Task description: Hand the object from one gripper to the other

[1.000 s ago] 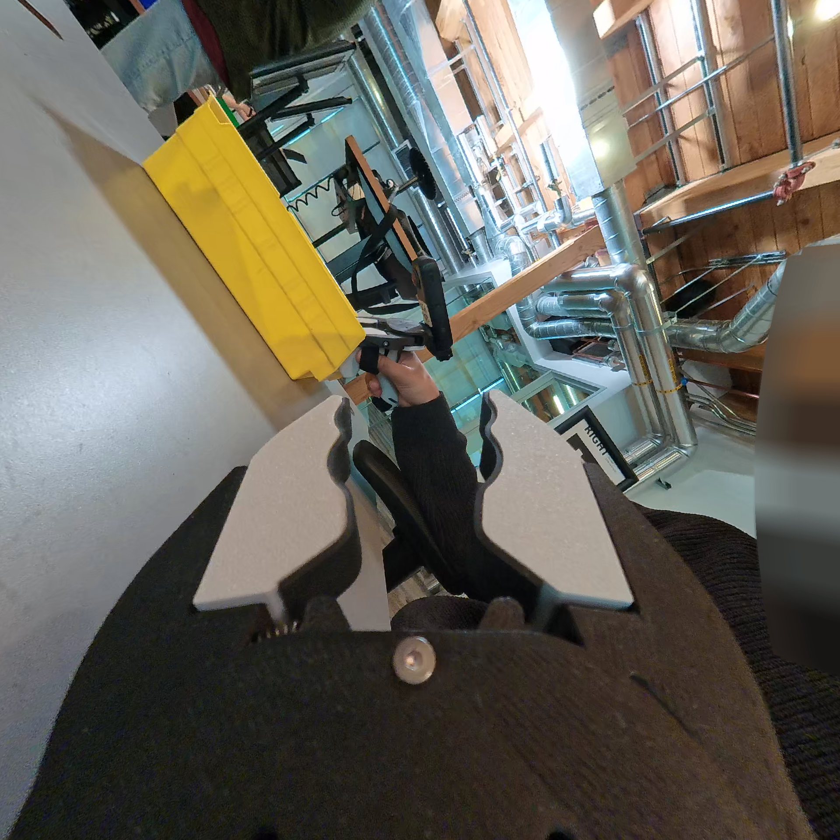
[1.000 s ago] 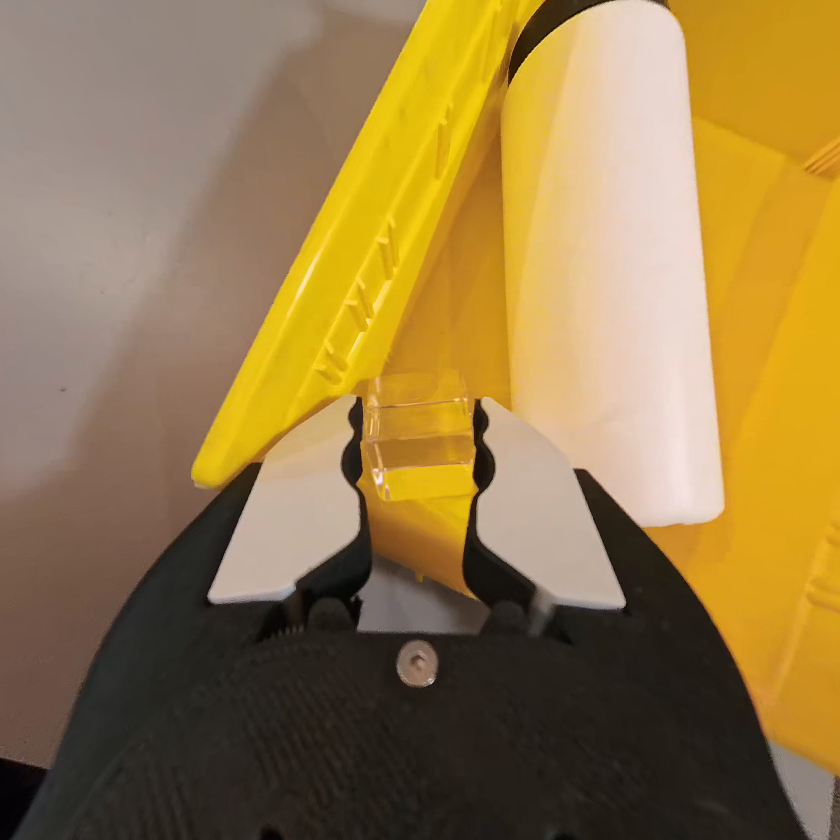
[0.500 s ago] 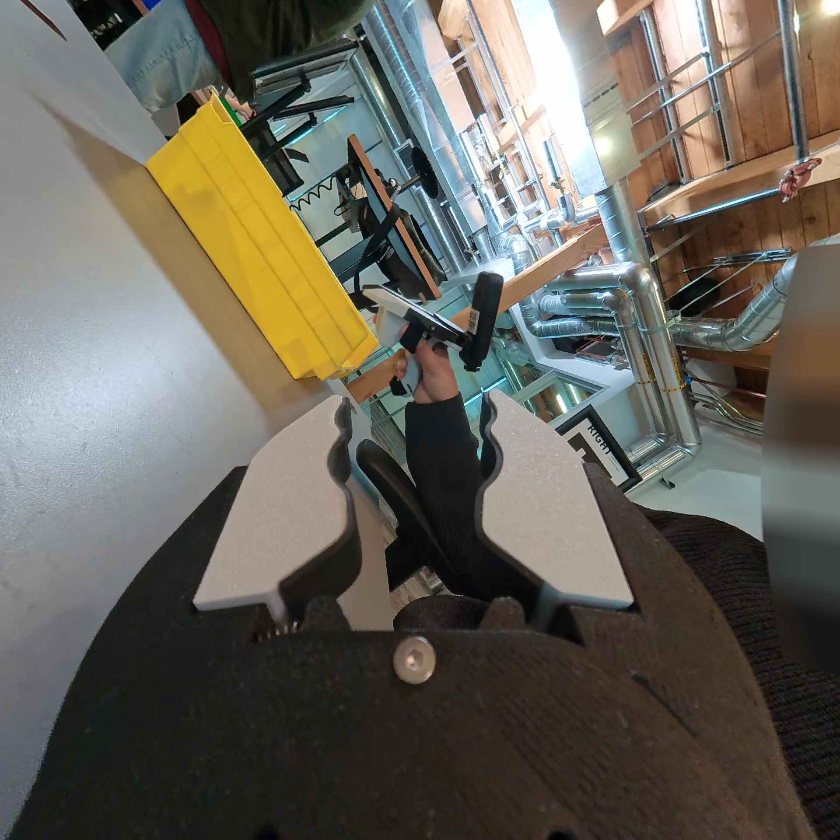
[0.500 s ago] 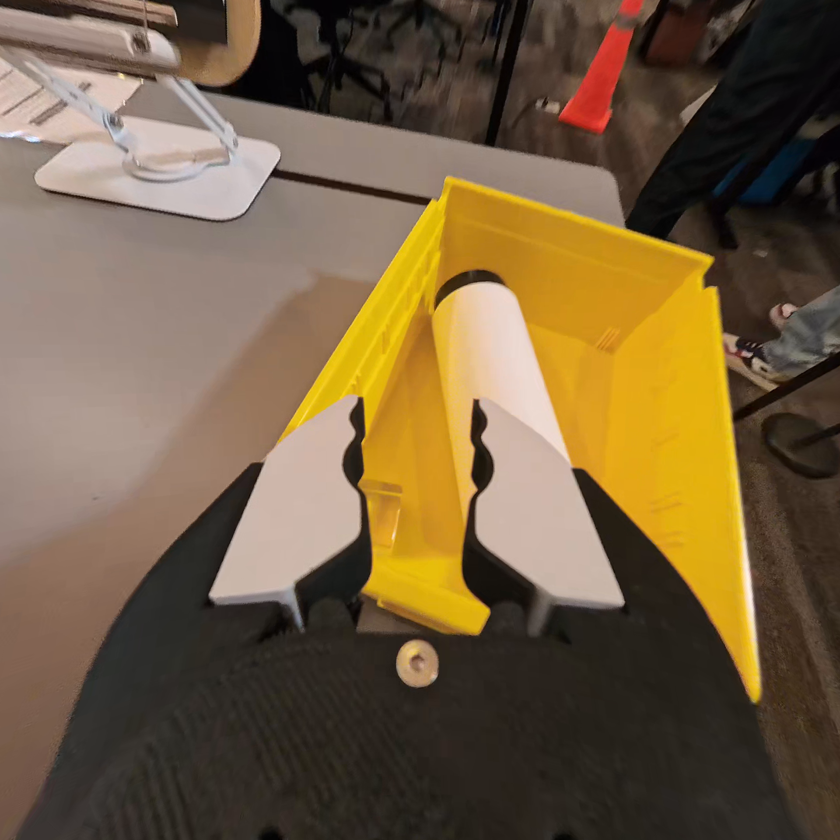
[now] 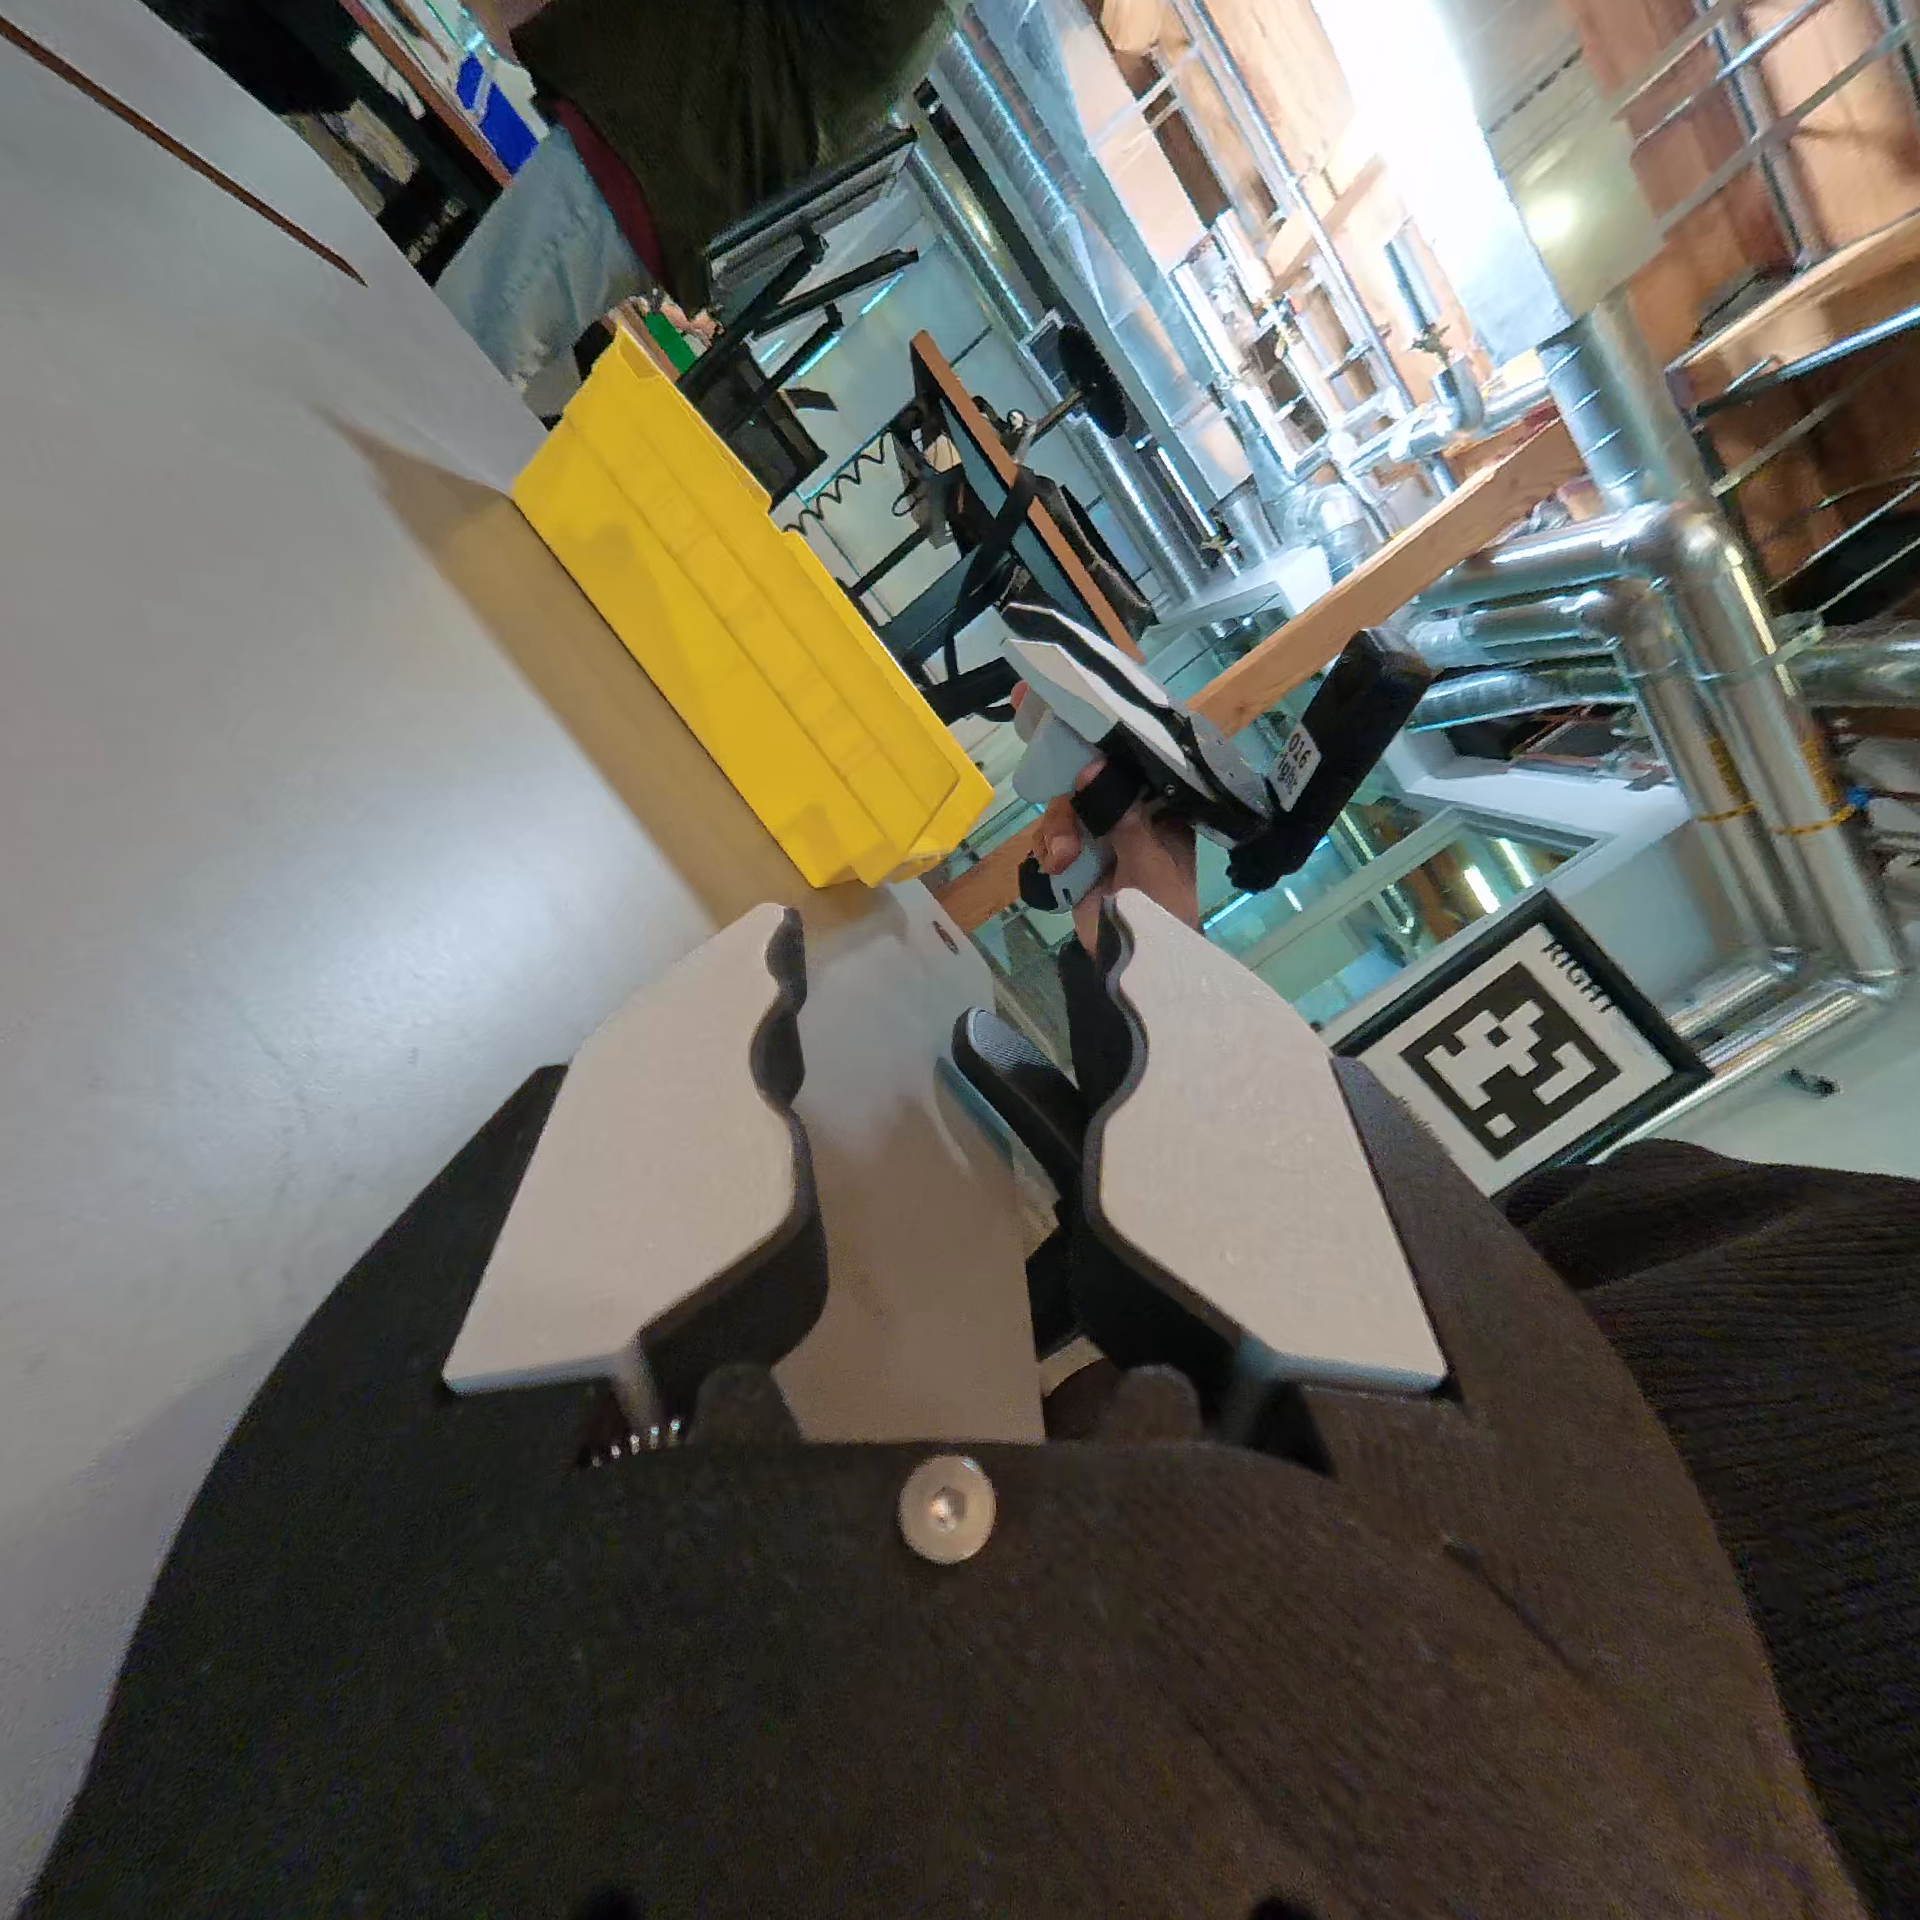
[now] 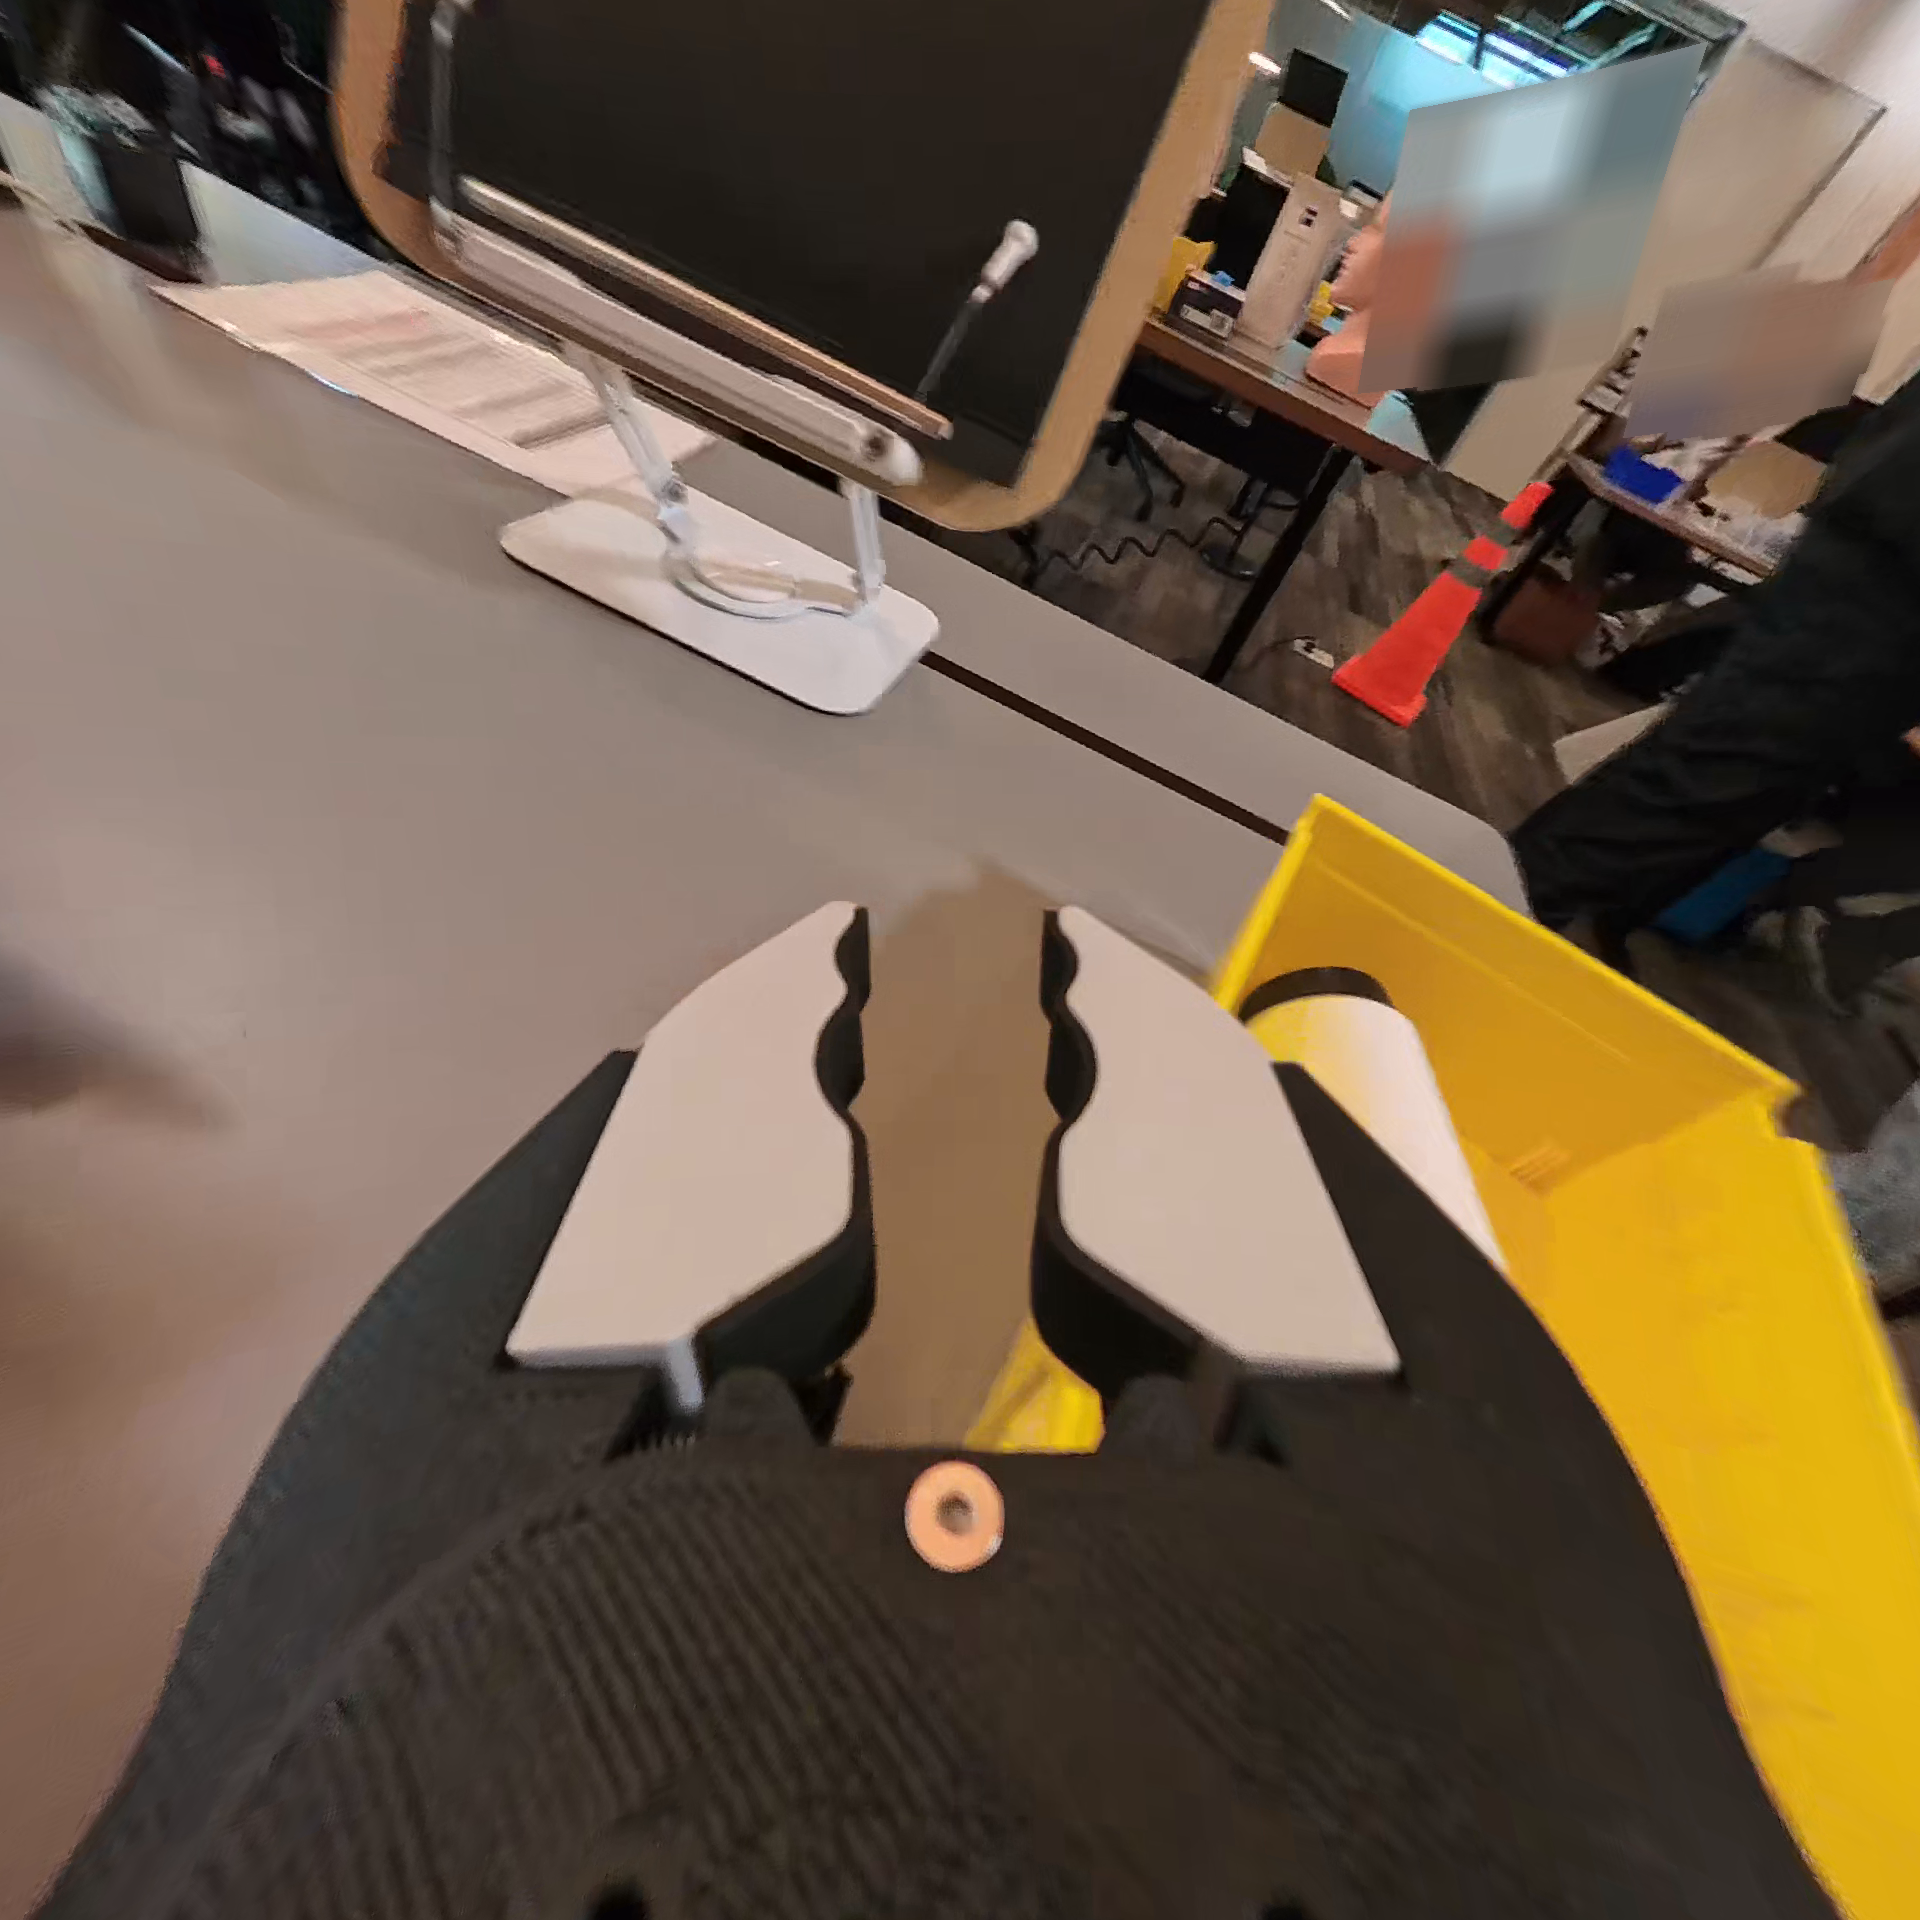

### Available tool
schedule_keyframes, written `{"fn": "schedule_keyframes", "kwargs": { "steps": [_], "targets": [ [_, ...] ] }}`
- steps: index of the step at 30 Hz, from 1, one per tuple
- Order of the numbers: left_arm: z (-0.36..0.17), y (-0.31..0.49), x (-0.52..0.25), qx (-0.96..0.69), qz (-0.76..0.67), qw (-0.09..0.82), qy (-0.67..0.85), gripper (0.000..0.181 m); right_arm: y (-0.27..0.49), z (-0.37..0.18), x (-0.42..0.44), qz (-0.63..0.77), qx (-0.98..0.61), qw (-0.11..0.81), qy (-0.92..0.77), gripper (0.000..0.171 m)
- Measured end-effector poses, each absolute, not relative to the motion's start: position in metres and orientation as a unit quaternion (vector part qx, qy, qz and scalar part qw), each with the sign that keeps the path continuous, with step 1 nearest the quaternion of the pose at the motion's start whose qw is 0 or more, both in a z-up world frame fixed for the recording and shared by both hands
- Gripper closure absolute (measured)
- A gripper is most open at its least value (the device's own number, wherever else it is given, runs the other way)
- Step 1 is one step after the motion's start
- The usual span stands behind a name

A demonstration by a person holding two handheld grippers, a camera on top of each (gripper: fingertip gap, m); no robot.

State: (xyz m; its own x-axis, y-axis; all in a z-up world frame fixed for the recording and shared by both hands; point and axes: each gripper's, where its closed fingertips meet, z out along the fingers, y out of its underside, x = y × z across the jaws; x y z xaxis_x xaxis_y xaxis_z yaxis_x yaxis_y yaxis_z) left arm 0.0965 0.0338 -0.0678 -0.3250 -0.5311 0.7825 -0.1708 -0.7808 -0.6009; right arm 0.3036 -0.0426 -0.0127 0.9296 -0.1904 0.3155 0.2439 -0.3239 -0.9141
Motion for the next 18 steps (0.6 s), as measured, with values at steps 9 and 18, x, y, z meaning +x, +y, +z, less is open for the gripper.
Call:
{"fn": "schedule_keyframes", "kwargs": {
  "steps": [9, 18],
  "targets": [
    [-0.061, 0.042, 0.089, -0.574, -0.717, 0.189, 0.348, 0.132, -0.003, -0.046, 0.184, 0.036, -0.788, 0.612, -0.054, 0.135],
    [0.034, 0.149, 0.022, -0.628, -0.581, 0.391, 0.341, 0.143, 0.020, -0.082, 0.160, 0.072, -0.802, 0.586, -0.086, 0.134]
  ]
}}
